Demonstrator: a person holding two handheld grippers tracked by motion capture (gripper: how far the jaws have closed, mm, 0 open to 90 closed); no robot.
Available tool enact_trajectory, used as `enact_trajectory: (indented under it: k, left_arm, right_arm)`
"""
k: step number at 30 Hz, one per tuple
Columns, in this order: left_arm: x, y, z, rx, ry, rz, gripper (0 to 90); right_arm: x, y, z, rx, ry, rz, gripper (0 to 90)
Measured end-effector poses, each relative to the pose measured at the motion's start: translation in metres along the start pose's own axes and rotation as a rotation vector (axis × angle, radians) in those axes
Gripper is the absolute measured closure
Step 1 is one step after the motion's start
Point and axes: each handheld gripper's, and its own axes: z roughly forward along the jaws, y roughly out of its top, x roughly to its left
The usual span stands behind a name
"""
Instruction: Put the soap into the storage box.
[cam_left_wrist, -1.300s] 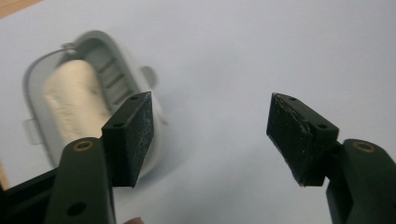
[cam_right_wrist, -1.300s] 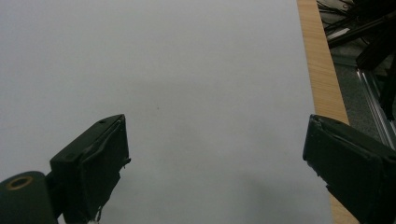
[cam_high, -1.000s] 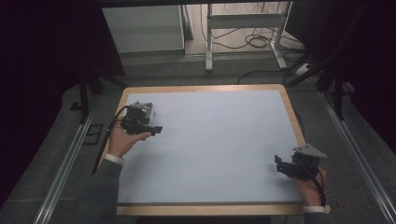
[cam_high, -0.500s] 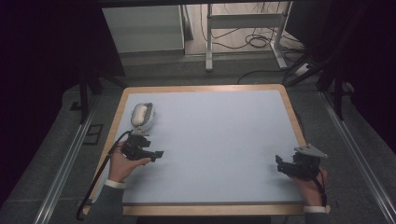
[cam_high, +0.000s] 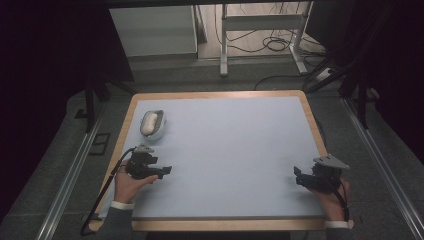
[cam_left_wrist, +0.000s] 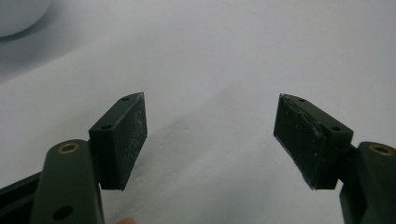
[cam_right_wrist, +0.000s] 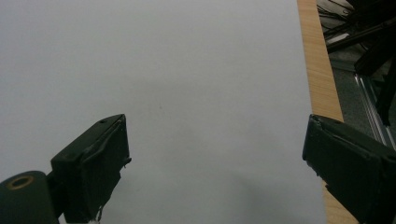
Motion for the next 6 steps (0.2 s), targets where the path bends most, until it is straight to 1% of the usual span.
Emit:
enact_trajectory:
  k: [6]
  left_arm:
    - [0.0024, -0.0006, -0.0019, -0.01, -0.001, -0.009, 26.0]
  right_arm:
    - [0.0033, 0.0009, 0.0008, -0.003, 0.023, -0.02, 6.9]
